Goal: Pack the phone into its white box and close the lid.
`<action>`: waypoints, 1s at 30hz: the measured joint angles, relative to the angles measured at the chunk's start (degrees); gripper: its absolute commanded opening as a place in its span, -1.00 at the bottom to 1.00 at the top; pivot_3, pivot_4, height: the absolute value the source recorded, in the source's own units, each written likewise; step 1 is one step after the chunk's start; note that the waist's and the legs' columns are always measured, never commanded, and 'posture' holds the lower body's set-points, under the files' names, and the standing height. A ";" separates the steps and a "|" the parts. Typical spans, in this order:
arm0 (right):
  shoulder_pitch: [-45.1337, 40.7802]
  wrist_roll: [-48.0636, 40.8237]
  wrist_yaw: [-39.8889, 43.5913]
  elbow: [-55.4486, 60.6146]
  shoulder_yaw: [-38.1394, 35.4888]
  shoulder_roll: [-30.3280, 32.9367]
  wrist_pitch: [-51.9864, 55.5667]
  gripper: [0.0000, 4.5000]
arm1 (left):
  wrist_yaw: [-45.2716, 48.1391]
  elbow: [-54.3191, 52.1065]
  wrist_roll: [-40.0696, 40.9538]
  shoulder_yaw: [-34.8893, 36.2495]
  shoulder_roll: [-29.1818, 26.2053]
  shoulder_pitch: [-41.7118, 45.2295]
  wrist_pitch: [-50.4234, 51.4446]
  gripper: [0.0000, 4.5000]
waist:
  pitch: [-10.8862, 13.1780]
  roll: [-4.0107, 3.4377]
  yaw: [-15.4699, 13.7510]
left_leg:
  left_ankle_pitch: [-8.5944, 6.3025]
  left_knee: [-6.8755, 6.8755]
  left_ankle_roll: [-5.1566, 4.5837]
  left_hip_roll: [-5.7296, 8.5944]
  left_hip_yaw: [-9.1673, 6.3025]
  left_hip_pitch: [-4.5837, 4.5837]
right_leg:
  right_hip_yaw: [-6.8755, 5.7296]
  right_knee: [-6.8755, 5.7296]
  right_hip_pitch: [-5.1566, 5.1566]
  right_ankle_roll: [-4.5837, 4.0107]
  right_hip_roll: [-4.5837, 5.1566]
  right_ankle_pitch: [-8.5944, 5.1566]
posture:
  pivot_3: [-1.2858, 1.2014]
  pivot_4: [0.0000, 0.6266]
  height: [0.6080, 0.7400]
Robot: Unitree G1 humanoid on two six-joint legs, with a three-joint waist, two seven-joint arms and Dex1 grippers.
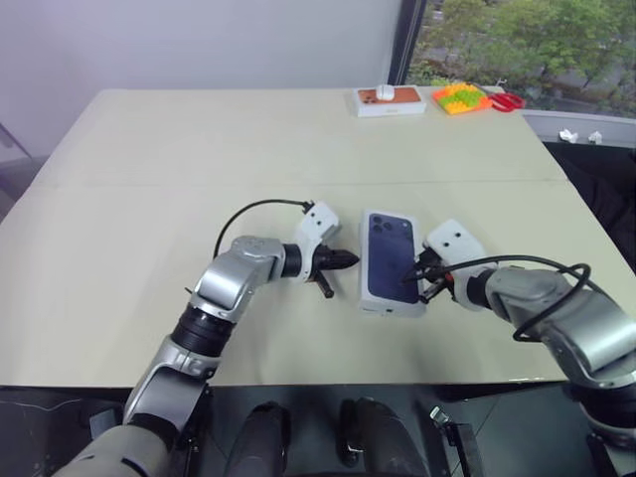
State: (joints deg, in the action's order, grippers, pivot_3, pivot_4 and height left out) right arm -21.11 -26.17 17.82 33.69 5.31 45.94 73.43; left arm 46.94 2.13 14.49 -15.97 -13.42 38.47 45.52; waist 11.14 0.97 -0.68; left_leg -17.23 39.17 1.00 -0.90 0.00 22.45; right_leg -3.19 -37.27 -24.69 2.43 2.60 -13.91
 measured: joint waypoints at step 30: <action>0.37 7.03 0.88 -0.32 0.97 -3.83 -0.20 -0.98 | -0.77 2.75 -1.53 -1.18 0.51 0.04 -1.07 -1.00 | 0.00 -0.01 0.02 | 0.00 0.01 0.00 0.02 0.00 -0.04 | 0.00 -0.07 0.00 0.00 0.00 0.00 | 0.03 -0.52 1.00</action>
State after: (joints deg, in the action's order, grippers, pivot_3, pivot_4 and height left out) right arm -20.74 -19.15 18.70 33.37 6.27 42.11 73.23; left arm 46.17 4.88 12.96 -17.15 -12.91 38.51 44.45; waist 11.13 0.97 -0.66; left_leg -17.23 39.18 1.01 -0.88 0.00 22.42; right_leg -3.18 -37.33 -24.69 2.43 2.60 -13.91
